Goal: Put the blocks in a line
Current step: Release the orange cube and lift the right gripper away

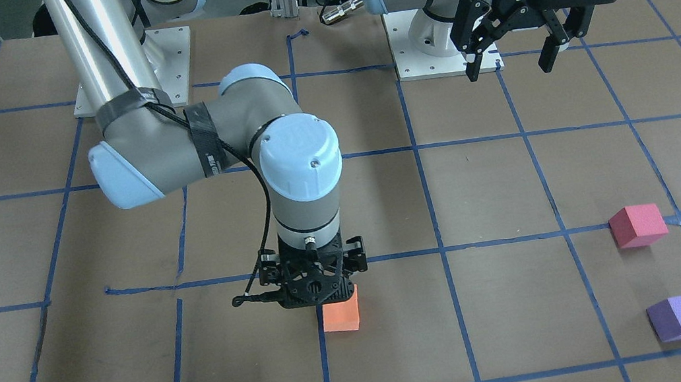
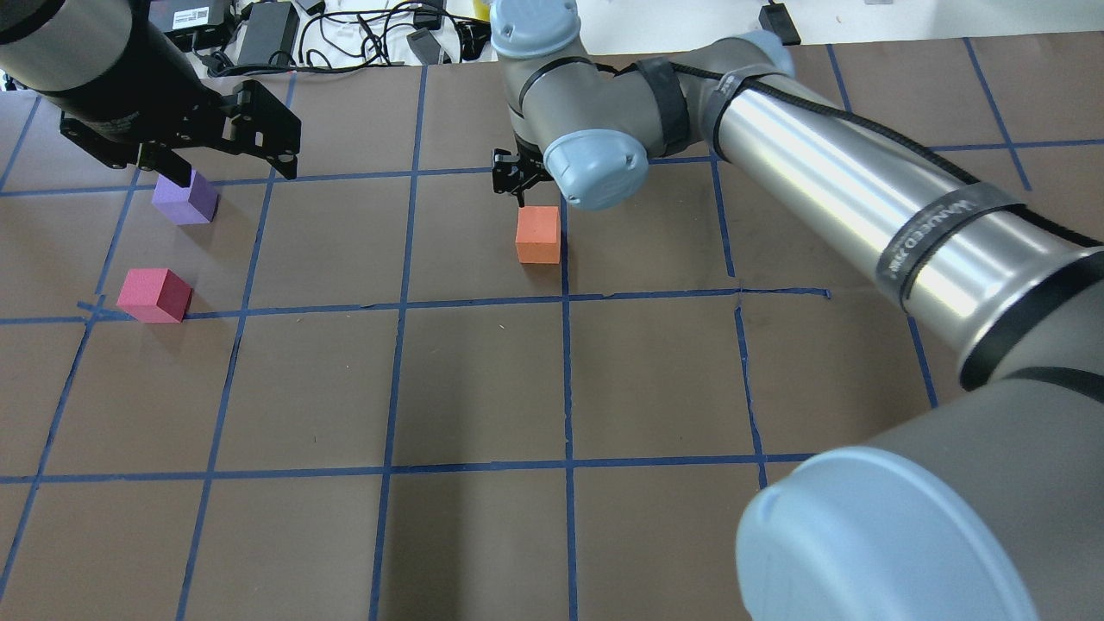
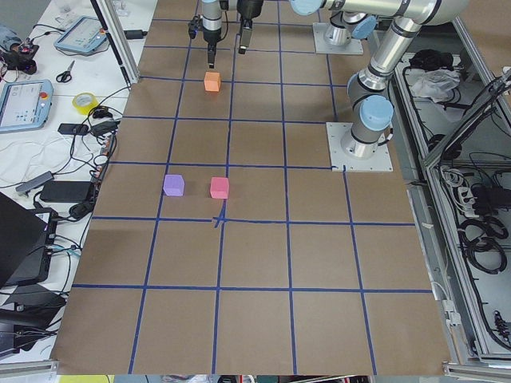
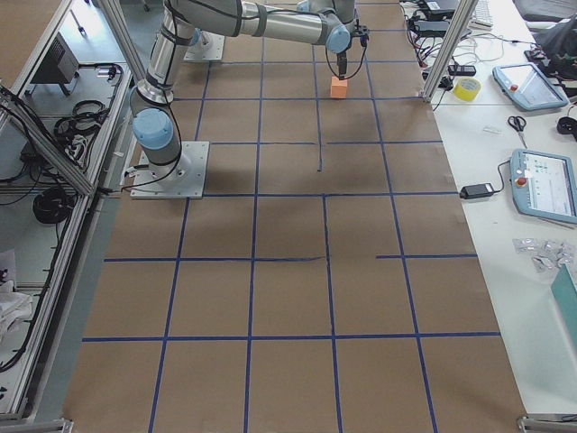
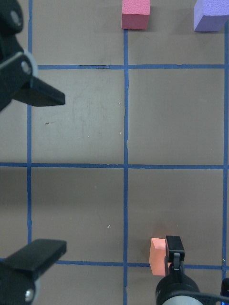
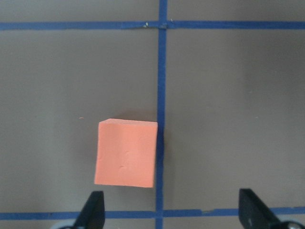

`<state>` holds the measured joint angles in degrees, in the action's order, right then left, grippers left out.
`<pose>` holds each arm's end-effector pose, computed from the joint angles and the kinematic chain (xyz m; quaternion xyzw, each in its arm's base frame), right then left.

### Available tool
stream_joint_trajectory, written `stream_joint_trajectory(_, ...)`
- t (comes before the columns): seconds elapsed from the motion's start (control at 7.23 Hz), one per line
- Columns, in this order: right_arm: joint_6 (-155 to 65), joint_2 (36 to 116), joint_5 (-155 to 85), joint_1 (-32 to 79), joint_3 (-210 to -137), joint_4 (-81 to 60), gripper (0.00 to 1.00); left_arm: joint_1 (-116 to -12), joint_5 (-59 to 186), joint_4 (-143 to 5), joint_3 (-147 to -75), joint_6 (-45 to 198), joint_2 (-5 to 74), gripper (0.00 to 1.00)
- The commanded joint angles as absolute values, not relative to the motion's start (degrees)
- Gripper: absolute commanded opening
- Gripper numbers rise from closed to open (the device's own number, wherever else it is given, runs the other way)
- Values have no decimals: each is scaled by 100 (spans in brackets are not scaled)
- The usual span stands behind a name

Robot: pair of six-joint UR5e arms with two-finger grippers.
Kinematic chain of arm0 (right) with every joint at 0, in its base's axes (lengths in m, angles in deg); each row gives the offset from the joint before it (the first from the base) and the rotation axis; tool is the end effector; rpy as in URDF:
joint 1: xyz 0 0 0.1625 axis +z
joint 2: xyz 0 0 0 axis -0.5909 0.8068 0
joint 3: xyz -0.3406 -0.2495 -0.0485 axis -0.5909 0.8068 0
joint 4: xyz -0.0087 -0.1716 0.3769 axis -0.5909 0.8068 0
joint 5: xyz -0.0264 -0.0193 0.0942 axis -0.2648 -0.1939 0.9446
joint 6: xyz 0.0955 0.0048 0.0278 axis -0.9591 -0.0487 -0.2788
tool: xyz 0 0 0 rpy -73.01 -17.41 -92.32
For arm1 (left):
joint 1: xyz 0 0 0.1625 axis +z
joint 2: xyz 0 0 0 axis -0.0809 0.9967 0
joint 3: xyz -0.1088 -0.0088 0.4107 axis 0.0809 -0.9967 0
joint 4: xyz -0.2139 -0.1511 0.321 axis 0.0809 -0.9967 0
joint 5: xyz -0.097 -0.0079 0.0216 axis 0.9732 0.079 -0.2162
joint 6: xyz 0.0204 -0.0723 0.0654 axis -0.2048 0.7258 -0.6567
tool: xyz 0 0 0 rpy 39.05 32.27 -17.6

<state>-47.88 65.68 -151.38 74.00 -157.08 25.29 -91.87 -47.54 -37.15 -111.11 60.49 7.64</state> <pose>0.3617 -0.6126 0.3188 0.0065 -0.9987 0.0483 0.0124 -0.1115 -0.4599 0.5498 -0.0143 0.9948 -0.1012 0.0018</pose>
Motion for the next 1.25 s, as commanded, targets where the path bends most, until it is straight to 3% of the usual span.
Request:
stream_joint_trajectory(0.0,-3624,7445,-15116,6761,-15810,1527,100,-9183,-4914,-3803,-11081,6045,680,100)
stream_joint_trajectory(0.55,-2531,9449,-15185,5845,-17354,1199,100,-9244,-4871,-3789,-10740,6298,1818,100)
stream_joint_trajectory(1.11,-2590,9514,-14653,5765,-17322,1225,100,-10130,-4562,-1924,-10538,7096,3567,100)
